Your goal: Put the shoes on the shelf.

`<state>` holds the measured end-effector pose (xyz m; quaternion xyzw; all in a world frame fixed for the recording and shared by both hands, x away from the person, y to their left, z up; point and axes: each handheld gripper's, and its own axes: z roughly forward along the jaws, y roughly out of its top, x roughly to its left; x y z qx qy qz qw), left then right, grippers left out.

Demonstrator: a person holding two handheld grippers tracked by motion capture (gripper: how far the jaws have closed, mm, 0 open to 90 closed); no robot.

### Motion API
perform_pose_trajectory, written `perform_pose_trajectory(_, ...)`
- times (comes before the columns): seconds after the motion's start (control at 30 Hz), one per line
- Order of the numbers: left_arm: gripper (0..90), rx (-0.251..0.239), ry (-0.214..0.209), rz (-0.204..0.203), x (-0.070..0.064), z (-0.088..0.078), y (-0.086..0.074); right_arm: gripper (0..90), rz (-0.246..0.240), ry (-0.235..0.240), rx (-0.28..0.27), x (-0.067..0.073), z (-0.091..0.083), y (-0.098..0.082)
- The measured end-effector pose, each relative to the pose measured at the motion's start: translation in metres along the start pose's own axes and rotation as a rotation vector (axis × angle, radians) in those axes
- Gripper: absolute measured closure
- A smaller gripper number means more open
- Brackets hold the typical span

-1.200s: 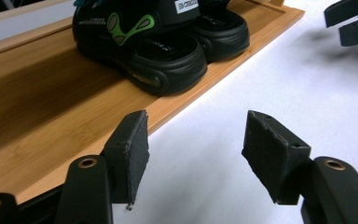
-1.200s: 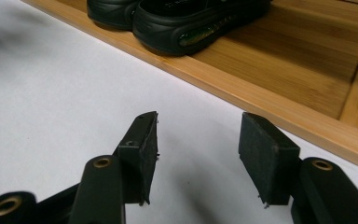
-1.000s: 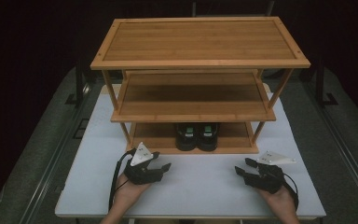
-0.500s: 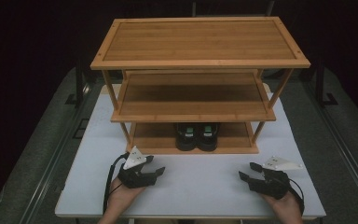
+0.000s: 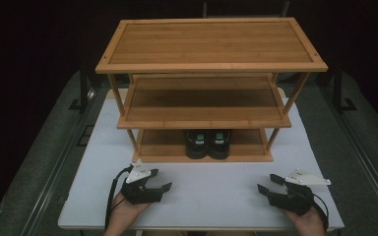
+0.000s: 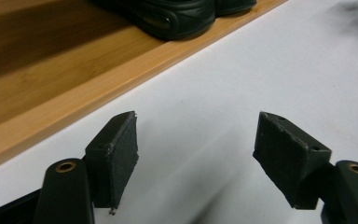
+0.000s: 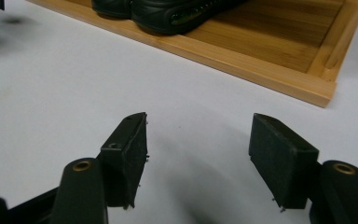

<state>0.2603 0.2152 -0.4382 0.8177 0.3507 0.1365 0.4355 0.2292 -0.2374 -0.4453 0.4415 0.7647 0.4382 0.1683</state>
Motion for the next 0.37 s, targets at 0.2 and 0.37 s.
perform_pose_trajectory(0.2, 23.3, -0.020, 0.007, -0.023, 0.0013, -0.0056, 0.0000, 34.7, 0.007, 0.000, -0.018, -0.0020, -0.0084, -0.0054)
perform_pose_trajectory(0.37, 18.6, -0.024, 0.008, -0.037, 0.0025, -0.0030, 0.0015, 32.8, 0.021, 0.002, -0.025, -0.0013, -0.0041, -0.0048)
